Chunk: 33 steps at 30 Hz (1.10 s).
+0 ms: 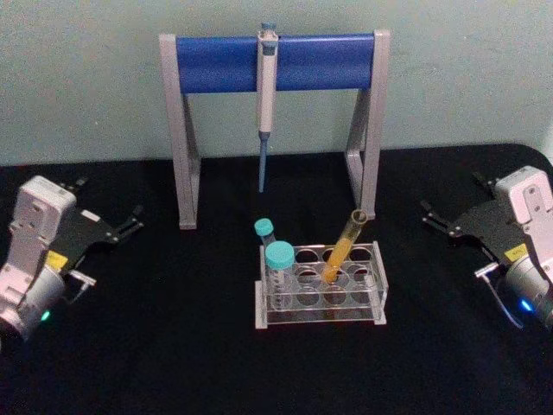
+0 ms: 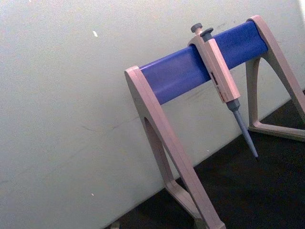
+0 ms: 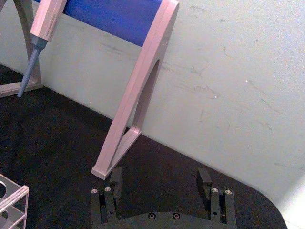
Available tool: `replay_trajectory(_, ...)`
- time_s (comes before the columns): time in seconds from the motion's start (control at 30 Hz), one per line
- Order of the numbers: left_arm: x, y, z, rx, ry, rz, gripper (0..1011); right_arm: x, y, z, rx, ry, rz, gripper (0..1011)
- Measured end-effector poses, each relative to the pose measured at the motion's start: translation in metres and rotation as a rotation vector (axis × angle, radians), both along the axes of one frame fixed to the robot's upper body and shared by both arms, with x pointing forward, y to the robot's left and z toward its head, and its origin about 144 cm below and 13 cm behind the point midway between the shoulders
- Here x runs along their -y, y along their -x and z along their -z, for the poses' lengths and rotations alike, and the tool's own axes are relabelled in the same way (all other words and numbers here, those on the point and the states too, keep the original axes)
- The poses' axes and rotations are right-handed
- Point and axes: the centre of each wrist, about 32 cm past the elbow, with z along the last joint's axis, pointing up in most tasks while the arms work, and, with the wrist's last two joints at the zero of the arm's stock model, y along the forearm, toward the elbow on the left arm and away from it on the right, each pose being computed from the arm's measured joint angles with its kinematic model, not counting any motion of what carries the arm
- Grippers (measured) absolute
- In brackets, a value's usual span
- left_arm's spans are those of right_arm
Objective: Pick up the test tube from the test tube rack, shake it, then place it back into the test tube rack.
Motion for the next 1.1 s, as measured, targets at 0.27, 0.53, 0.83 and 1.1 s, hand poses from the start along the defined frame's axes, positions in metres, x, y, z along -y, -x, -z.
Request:
replay_trajectory(0.27,0.0000,0.0000,0.0000,0.000,0.000,0.000,1002,0.0000,0.0000,0.0000,0.000,0.000,0.000,1000)
replay_trajectory(0.53,0.0000,0.0000,0.0000,0.000,0.000,0.000,1001,0.0000,0.0000,0.0000,0.000,0.000,0.000,1000)
replay_trajectory(0.83,0.0000,0.0000,0.0000,0.000,0.000,0.000,1001,0.0000,0.0000,0.0000,0.000,0.000,0.000,1000)
replay_trajectory(1.1,0.0000,0.0000,0.0000,0.000,0.000,0.000,1001,0.0000,0.0000,0.0000,0.000,0.000,0.000,1000)
